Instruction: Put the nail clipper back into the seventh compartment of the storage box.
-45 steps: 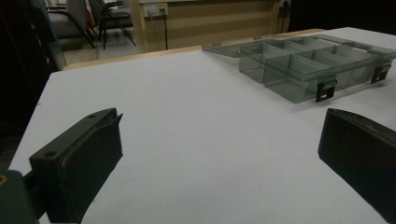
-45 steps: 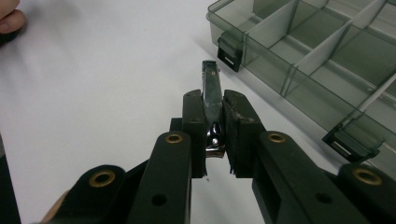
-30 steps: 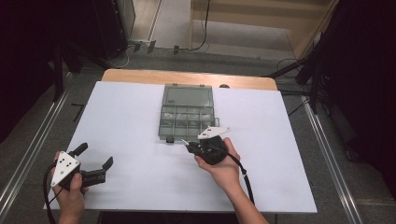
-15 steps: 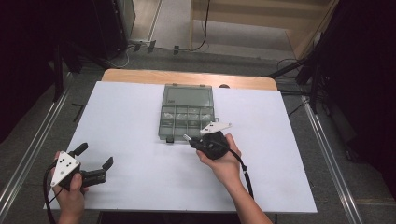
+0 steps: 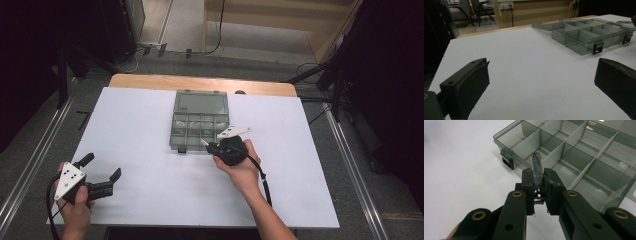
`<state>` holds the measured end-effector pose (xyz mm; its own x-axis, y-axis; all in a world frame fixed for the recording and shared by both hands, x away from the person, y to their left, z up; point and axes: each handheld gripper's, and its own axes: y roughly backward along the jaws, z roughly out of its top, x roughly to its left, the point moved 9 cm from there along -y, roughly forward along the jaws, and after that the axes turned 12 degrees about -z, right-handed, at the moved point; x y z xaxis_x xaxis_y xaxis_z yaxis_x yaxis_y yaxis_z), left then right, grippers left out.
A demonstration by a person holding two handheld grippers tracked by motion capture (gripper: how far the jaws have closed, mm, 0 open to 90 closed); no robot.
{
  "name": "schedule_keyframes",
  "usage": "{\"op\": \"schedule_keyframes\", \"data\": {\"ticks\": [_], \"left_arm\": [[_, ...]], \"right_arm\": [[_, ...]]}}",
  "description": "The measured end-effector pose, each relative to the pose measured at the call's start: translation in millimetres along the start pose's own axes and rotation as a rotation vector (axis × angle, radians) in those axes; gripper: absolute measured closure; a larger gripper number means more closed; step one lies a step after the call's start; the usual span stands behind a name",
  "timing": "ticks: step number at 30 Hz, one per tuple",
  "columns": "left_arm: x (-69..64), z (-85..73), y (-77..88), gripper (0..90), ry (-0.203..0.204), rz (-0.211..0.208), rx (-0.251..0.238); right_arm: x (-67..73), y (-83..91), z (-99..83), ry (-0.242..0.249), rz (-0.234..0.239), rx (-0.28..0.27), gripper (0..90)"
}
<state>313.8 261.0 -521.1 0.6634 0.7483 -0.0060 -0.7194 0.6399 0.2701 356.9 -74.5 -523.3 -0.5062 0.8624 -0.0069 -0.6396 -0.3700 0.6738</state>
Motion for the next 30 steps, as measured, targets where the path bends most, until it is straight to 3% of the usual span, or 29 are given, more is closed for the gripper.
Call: {"op": "schedule_keyframes", "data": {"ticks": [16, 30], "left_arm": [[-0.2, 0.1, -0.5, 0.0, 0.002, 0.001, -0.002], [-0.3, 0.0, -0.2, 0.0, 0.000, 0.001, 0.000]], "right_arm": [[-17.2, -12.0, 2.4, -0.044, -0.046, 0.001, 81.3], [-22.3, -27.7, 10.5, -0.063, -0.062, 0.008, 81.1]]}}
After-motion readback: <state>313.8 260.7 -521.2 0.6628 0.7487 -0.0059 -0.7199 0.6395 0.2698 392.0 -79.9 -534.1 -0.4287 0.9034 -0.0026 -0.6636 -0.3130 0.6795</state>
